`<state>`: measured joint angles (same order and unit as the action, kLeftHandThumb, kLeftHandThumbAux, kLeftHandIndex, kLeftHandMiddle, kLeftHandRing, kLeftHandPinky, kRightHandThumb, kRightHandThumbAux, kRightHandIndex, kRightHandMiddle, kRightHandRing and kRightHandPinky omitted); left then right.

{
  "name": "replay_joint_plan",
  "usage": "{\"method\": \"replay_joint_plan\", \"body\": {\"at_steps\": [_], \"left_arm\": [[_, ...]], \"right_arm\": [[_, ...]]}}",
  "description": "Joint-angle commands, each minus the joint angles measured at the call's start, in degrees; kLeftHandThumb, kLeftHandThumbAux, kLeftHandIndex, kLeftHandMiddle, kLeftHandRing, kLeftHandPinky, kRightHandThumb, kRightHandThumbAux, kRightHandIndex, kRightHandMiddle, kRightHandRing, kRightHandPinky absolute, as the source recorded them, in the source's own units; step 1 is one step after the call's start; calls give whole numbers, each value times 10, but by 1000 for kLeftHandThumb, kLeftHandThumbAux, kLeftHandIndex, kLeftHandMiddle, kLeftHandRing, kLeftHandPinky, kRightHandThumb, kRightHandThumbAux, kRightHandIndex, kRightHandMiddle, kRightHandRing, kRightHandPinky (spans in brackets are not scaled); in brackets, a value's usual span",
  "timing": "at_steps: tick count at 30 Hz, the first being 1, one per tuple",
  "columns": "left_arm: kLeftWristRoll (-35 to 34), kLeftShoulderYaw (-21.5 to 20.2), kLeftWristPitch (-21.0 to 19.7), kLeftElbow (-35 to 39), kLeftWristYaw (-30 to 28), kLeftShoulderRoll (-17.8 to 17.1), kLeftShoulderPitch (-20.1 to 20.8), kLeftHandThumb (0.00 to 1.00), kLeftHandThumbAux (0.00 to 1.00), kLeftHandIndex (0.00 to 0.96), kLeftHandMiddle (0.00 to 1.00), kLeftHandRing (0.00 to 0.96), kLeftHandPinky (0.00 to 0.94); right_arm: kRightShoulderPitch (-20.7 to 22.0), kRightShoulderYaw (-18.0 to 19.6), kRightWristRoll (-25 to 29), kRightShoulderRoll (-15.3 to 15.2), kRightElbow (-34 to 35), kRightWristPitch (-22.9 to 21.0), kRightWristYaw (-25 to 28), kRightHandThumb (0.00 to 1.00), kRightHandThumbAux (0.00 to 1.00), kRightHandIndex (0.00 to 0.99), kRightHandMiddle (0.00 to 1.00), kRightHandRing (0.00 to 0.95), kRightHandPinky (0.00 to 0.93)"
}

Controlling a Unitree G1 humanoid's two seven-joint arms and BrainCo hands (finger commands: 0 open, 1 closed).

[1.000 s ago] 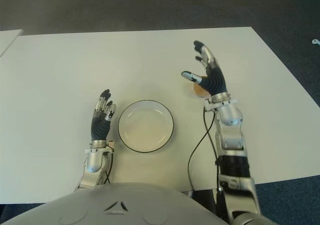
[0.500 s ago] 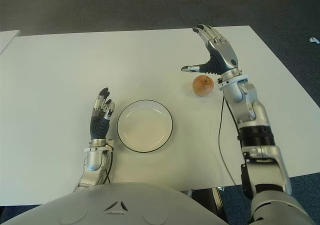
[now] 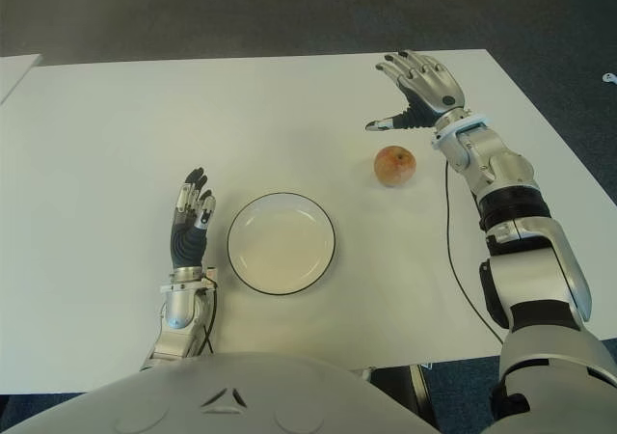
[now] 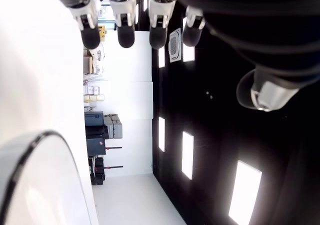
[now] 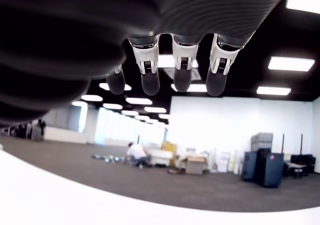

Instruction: Put the apples into the plate.

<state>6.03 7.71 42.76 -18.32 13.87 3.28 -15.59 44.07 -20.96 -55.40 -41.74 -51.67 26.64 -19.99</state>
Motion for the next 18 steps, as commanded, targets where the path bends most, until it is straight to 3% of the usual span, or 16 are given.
{"method": "replay_joint_plan", "body": {"at_steps": [1, 8, 18], "left_arm": [[5, -4, 9, -54, -8, 2, -32, 32, 392, 0, 0, 0, 0], [5, -4, 17, -56, -10, 2, -36, 39, 404, 0, 0, 0, 0], [9, -3, 20, -44, -12, -2, -43, 41, 417, 0, 0, 0, 0]], "right_arm": [[23, -33, -6, 12, -80, 3, -14, 305, 292, 0, 0, 0, 0], [42, -53, 13, 27, -145, -5, -15, 279, 263, 0, 0, 0, 0], [37, -64, 33, 34, -161, -1, -17, 254, 269, 0, 0, 0, 0]]}}
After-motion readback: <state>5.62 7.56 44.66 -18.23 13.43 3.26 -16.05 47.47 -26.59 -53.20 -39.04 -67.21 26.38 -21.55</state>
